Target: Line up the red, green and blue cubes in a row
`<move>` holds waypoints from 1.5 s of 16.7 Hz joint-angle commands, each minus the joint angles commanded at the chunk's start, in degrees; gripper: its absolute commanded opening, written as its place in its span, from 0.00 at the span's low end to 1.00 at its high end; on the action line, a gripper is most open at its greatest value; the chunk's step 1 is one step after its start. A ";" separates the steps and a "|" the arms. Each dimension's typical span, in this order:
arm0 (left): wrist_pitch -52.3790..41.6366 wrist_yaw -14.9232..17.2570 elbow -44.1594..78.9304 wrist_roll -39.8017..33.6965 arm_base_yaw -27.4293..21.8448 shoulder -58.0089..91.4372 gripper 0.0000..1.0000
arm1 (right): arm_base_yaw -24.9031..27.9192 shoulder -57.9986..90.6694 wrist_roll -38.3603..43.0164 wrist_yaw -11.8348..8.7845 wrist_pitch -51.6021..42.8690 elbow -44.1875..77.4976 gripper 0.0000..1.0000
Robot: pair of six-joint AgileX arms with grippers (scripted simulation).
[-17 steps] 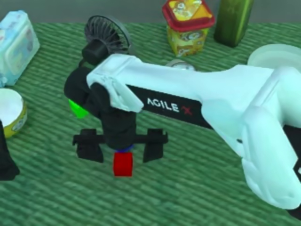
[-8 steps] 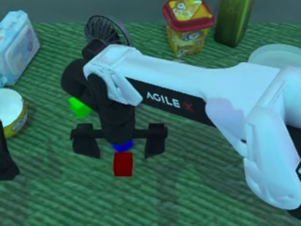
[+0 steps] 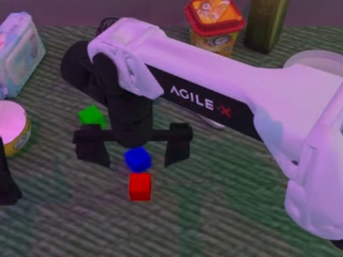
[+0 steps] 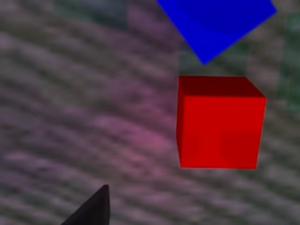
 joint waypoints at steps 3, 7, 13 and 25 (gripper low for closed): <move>0.00 0.00 0.00 0.00 0.00 0.00 1.00 | -0.34 0.17 0.00 0.00 0.14 -0.09 1.00; -3.00 -0.13 4.97 1.57 -0.47 5.40 1.00 | -2.60 -5.56 -2.97 1.69 3.22 -5.12 1.00; -15.93 0.01 24.47 8.40 -3.00 28.42 1.00 | -12.33 -32.10 -13.88 6.27 16.09 -27.25 1.00; -52.02 0.17 82.26 27.61 -9.80 97.23 1.00 | -39.85 -110.13 -42.52 6.39 55.47 -100.07 1.00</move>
